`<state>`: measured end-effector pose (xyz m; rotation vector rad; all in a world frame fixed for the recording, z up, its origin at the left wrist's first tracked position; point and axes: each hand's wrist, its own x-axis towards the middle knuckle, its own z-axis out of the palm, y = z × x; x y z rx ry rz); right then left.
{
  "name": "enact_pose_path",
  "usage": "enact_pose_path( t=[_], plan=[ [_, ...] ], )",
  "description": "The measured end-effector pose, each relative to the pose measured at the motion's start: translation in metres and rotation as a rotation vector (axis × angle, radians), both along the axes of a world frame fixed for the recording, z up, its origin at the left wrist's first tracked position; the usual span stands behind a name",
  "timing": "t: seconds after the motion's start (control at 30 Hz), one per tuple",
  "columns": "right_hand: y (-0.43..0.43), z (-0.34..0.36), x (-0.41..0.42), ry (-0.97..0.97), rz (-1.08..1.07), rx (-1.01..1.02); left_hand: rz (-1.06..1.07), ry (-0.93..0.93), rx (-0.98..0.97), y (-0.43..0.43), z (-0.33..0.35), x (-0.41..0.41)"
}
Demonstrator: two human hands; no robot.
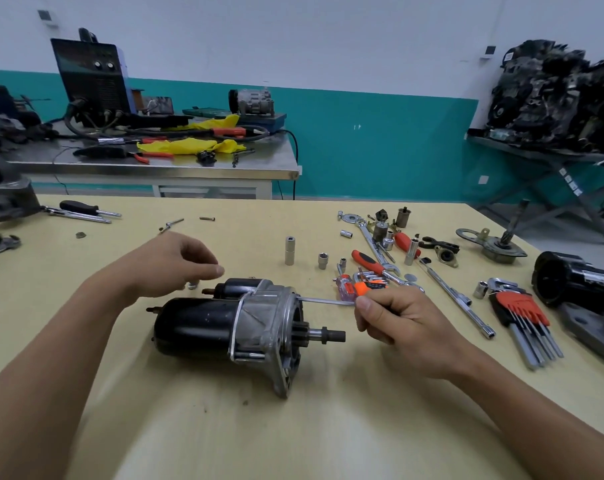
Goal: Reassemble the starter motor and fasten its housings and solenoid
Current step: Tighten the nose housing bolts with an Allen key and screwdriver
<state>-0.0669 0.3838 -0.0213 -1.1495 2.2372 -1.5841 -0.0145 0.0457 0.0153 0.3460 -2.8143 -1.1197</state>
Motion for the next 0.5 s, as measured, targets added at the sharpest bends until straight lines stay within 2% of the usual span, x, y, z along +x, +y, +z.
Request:
enact_pose_path(
  t=[0.13,0.27,0.33,0.43,0.5],
  plan=[
    [0.005,0.005,-0.004,-0.034,-0.030,-0.040,-0.088,-0.129,0.120,-0.001,-0.005,0.003],
    [0.018,0.013,-0.012,0.052,-0.154,-0.171,-0.230,-0.214,0.180,0.005,-0.001,0.006],
    [0.014,0.012,-0.010,0.193,-0.241,-0.108,-0.252,-0.249,0.192,0.008,-0.001,0.006],
    [-0.004,0.008,-0.005,0.487,-0.372,0.109,-0.246,-0.246,0.206,0.009,-0.001,0.004],
    [-0.022,0.008,0.001,0.550,-0.402,0.235,-0.243,-0.249,0.203,0.009,-0.001,0.003]
  ],
)
